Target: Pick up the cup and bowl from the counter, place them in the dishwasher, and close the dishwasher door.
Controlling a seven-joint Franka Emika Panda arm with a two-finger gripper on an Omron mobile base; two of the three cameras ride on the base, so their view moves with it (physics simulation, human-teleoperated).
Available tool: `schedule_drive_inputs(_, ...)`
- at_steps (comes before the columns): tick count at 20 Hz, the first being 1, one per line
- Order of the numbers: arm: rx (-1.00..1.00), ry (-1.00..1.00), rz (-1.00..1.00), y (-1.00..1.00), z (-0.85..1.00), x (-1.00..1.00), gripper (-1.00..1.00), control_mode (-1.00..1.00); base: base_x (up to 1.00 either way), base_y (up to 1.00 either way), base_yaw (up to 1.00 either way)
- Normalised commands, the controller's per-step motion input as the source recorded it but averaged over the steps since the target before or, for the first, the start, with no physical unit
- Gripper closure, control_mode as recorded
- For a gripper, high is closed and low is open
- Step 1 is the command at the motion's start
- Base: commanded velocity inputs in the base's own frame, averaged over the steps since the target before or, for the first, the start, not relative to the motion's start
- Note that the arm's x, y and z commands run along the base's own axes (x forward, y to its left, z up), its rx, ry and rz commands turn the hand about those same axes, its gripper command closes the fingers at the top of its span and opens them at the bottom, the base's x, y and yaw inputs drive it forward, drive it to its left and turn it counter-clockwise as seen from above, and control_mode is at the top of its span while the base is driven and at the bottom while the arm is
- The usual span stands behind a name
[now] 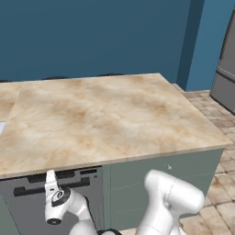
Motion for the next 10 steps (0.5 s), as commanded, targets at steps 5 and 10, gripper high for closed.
schedule_drive_inputs(5, -0.06, 0.00, 0.00, 0.16, -0.80, 0.72, -1.00, -1.00, 0.00, 0.00, 0.00)
schedule_drive_inputs(10, -0.16, 0.00, 0.01, 0.22, -1.00, 0.61, -1.00, -1.00, 0.00, 0.00, 0.00)
